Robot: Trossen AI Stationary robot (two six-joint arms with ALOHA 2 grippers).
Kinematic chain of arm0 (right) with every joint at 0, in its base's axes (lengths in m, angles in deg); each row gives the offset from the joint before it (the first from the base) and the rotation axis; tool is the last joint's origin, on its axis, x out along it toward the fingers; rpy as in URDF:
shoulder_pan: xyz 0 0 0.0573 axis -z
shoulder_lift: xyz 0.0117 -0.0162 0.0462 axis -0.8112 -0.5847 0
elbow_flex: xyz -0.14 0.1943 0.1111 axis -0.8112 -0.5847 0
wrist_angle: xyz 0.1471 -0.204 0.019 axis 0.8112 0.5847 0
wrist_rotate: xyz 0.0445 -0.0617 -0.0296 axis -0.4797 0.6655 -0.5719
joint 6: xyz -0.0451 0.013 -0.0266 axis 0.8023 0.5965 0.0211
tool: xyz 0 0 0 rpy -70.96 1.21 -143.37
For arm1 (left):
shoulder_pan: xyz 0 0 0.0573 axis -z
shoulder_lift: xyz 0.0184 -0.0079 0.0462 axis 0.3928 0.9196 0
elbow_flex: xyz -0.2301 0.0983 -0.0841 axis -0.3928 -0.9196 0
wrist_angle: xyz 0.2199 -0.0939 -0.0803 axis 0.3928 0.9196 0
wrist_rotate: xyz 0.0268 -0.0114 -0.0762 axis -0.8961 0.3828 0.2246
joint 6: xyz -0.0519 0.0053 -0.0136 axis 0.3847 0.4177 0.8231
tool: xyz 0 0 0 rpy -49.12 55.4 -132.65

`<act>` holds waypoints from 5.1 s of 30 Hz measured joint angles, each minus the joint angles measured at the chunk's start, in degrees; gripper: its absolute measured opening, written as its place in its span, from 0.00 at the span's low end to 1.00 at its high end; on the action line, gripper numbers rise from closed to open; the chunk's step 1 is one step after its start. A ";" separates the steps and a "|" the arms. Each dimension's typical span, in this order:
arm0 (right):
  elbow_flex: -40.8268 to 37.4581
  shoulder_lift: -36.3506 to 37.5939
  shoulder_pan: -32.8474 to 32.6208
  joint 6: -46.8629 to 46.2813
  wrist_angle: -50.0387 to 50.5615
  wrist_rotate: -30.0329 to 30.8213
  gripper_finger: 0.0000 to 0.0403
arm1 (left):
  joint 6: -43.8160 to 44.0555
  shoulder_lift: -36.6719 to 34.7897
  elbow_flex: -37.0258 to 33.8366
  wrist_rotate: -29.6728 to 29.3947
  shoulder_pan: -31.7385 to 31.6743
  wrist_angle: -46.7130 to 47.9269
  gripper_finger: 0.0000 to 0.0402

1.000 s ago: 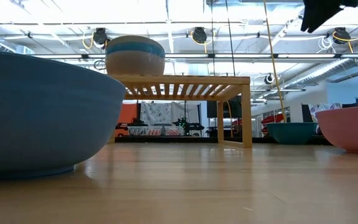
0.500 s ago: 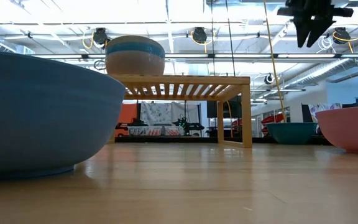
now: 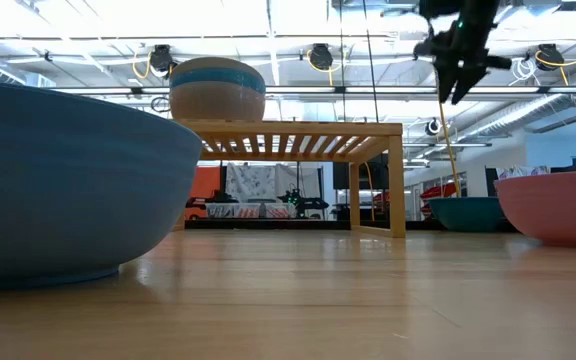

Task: Place and stack bowls onto a shelf
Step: Stack the top blue bowl on top of the gray bowl on the shelf

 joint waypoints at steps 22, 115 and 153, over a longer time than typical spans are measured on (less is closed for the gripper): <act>0.00 -18.68 8.65 19.21 -3.40 -14.22 0.30 | 3.60 0.00 0.00 0.00 0.01 0.00 0.24; -0.62 4.22 -6.39 18.71 -6.58 -2.46 0.01 | 3.17 0.04 0.00 0.00 -0.01 0.00 0.24; 41.03 -34.37 -35.51 36.75 -26.71 -6.80 0.01 | 3.29 0.04 0.00 0.46 0.00 0.00 0.24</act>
